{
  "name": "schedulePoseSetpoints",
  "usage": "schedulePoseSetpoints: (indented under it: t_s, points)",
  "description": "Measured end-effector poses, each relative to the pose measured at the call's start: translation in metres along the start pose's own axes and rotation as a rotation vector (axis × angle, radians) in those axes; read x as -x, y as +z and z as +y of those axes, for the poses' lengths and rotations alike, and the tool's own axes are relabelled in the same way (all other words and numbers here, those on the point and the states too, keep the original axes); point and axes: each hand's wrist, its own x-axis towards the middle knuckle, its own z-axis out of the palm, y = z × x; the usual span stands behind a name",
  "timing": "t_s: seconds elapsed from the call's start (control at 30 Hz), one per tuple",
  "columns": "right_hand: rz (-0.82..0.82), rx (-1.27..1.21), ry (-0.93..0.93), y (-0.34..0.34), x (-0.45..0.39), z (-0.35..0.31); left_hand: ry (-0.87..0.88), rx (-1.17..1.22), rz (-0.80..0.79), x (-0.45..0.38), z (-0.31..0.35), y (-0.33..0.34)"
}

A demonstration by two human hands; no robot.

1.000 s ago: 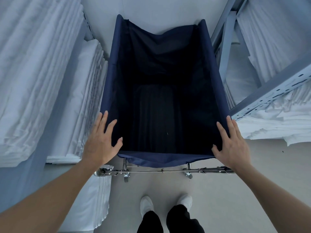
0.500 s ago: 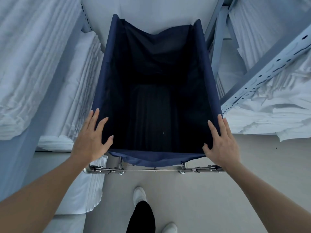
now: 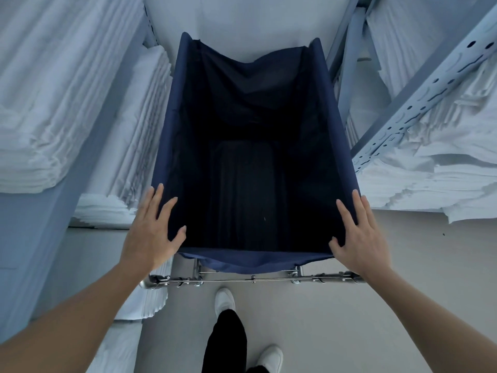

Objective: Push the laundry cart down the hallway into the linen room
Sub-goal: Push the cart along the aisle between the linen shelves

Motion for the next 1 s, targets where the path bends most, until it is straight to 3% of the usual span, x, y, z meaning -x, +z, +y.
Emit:
schedulePoseSetpoints:
  t_s: [0.23, 1.0]
  points:
    - [0.005, -0.007, -0.014, -0.001, 0.001, 0.000, -0.019, 0.012, -0.003, 0.005, 0.001, -0.002]
    - [0.016, 0.027, 0.013, -0.005, -0.116, -0.016, -0.019, 0.041, -0.015, -0.120, -0.019, -0.004]
